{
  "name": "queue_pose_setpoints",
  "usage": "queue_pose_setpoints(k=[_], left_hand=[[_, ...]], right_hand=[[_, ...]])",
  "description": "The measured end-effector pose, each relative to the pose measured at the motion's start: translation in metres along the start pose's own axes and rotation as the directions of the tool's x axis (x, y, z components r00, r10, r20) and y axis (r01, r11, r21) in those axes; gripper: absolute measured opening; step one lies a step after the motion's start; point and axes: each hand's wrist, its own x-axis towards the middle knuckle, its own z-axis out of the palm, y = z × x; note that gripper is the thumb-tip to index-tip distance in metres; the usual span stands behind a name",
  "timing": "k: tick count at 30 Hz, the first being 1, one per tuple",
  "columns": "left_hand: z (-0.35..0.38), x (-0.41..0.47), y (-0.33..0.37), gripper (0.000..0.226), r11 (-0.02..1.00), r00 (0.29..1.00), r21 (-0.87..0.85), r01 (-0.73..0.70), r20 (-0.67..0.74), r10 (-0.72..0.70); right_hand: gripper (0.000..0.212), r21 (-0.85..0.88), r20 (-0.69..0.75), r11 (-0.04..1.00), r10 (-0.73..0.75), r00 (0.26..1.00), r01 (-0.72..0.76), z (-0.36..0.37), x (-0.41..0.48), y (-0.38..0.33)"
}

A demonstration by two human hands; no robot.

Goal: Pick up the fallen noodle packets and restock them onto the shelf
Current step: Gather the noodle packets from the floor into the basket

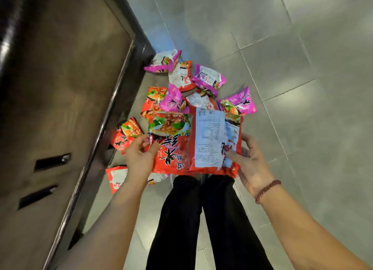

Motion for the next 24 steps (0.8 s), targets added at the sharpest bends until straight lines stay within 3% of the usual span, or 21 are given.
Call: queue_pose_setpoints(k=[5, 12, 14, 18, 24], left_hand=[[-0.074, -0.101, 0.085, 0.014, 0.974, 1.0, -0.227, -0.017, 0.004, 0.018], [-0.154, -0.208, 0.141, 0.015, 0.919, 0.983, -0.382, -0.1, -0.183, 0.031], [-0.166, -0.235, 0.144, 0.015, 0.895, 0.972, -0.431, -0.114, -0.233, 0.012], [-0.168, -0.289, 0.141, 0.02, 0.85, 0.915, -0.502, -0.163, -0.399, -0.06], [-0.13, -0.369, 0.108, 0.016, 0.698, 0.781, -0.686, -0.204, -0.545, -0.307]], right_hand=[[0.059, -0.228, 0.192, 0.955, -0.148, 0.97, 0.191, 0.044, -0.103, -0.068], [0.078, -0.392, 0.499, 0.789, -0.249, 0.83, 0.473, 0.091, -0.199, -0.128], [0.081, -0.354, 0.554, 0.803, -0.233, 0.799, 0.48, 0.097, -0.219, -0.135], [0.101, -0.294, 0.614, 0.897, -0.087, 0.785, 0.33, 0.102, -0.243, -0.139], [0.048, -0.39, 0.722, 0.819, -0.013, 0.692, 0.422, 0.101, -0.261, -0.142]])
